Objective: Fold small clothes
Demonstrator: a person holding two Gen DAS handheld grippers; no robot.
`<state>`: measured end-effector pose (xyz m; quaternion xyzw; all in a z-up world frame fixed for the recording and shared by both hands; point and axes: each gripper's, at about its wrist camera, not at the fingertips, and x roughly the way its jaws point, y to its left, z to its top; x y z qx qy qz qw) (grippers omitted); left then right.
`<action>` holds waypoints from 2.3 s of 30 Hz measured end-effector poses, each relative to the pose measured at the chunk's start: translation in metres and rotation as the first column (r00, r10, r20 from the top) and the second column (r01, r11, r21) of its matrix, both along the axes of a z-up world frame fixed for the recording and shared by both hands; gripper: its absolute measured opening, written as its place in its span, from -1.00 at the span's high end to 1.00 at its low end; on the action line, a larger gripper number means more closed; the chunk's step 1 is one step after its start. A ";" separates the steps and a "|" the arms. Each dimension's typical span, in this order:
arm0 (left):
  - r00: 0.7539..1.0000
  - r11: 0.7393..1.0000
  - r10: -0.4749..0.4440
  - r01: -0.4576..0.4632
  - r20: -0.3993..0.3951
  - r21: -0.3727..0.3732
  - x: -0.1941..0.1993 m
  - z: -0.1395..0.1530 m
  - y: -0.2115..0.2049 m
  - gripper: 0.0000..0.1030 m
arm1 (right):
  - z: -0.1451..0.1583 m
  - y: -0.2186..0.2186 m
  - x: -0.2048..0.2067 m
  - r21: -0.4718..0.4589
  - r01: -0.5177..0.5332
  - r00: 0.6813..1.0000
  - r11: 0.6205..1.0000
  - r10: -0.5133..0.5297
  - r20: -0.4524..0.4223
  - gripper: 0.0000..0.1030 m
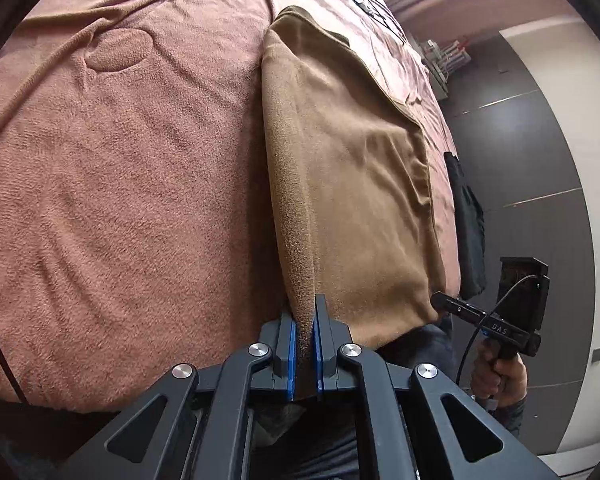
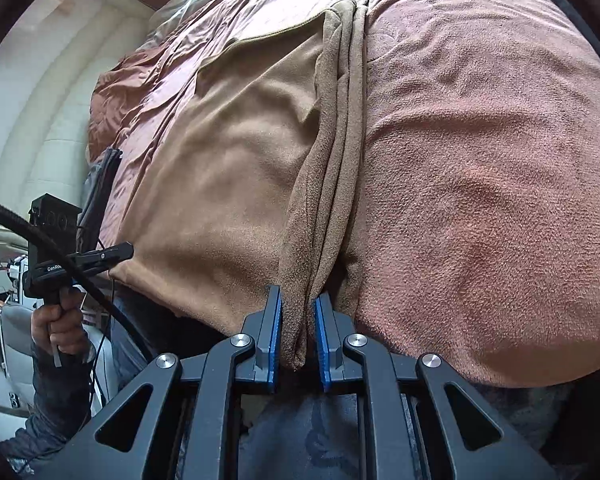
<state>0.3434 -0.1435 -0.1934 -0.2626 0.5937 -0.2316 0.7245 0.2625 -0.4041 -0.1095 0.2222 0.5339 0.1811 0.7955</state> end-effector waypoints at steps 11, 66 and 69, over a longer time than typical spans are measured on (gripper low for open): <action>0.999 0.997 0.043 -0.044 0.028 0.059 0.048 -0.002 -0.001 0.04 | 0.009 -0.033 0.058 0.002 0.089 0.993 0.996 -0.089 0.081 -0.41; 0.981 0.978 0.166 -0.151 0.096 -0.147 0.230 0.013 -0.030 0.85 | 0.025 0.036 0.170 0.053 0.047 0.964 0.997 -0.059 0.258 0.72; 0.977 0.976 0.169 -0.148 0.128 -0.159 0.216 0.030 -0.024 0.85 | 0.037 0.040 0.149 0.045 0.045 0.955 0.998 -0.056 0.291 0.72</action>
